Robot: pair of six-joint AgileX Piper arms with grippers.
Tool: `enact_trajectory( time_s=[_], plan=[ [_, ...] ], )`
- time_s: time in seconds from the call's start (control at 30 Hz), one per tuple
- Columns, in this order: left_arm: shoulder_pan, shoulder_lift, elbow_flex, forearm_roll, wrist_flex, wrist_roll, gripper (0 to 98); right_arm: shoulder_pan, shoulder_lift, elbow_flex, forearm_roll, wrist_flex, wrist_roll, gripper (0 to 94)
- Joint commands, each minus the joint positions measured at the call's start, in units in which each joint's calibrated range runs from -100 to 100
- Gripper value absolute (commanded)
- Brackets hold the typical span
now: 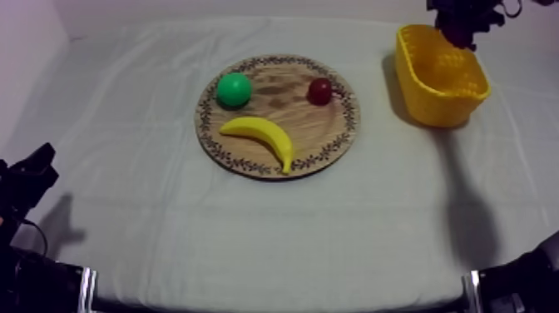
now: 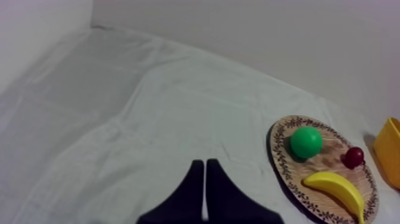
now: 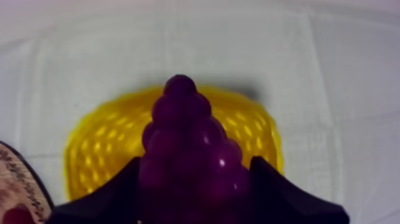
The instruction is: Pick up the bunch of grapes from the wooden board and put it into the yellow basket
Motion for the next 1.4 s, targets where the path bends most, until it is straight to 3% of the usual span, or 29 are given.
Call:
enact_trajectory(
  time_s=[0.0, 0.37, 0.87, 0.93, 1.03, 1.1, 1.2, 1.37],
  plan=[
    [-0.01, 0.0, 0.02, 0.01, 0.0, -0.01, 0.1, 0.12, 0.43, 1.94, 0.27, -0.96, -0.03, 28.2],
    [-0.01, 0.0, 0.02, 0.01, 0.0, -0.01, 0.1, -0.05, 1.77, 11.13, 1.17, -6.4, -0.62, 27.7],
    [-0.01, 0.0, 0.02, 0.01, 0.0, -0.01, 0.1, -1.03, 1.96, 12.63, 1.58, -7.39, -1.41, 29.6],
    [-0.01, 0.0, 0.02, 0.01, 0.0, -0.01, 0.1, -0.99, 2.04, 12.64, 1.71, -7.84, -1.87, 36.6],
    [-0.01, 0.0, 0.02, 0.01, 0.0, -0.01, 0.1, -0.87, 1.96, 12.75, 1.77, -8.4, -2.16, 57.0],
    [-0.01, 0.0, 0.02, 0.01, 0.0, -0.01, 0.1, -0.82, 1.84, 12.64, 1.8, -8.65, -2.22, 65.7],
    [-0.01, 0.0, 0.02, 0.01, 0.0, -0.01, 0.1, -0.76, 1.62, 12.11, 1.84, -8.85, -2.23, 72.1],
    [-0.01, 0.0, 0.02, 0.01, 0.0, -0.01, 0.1, -0.78, 1.21, 11.23, 1.68, -8.79, -2.07, 74.7]
  ],
)
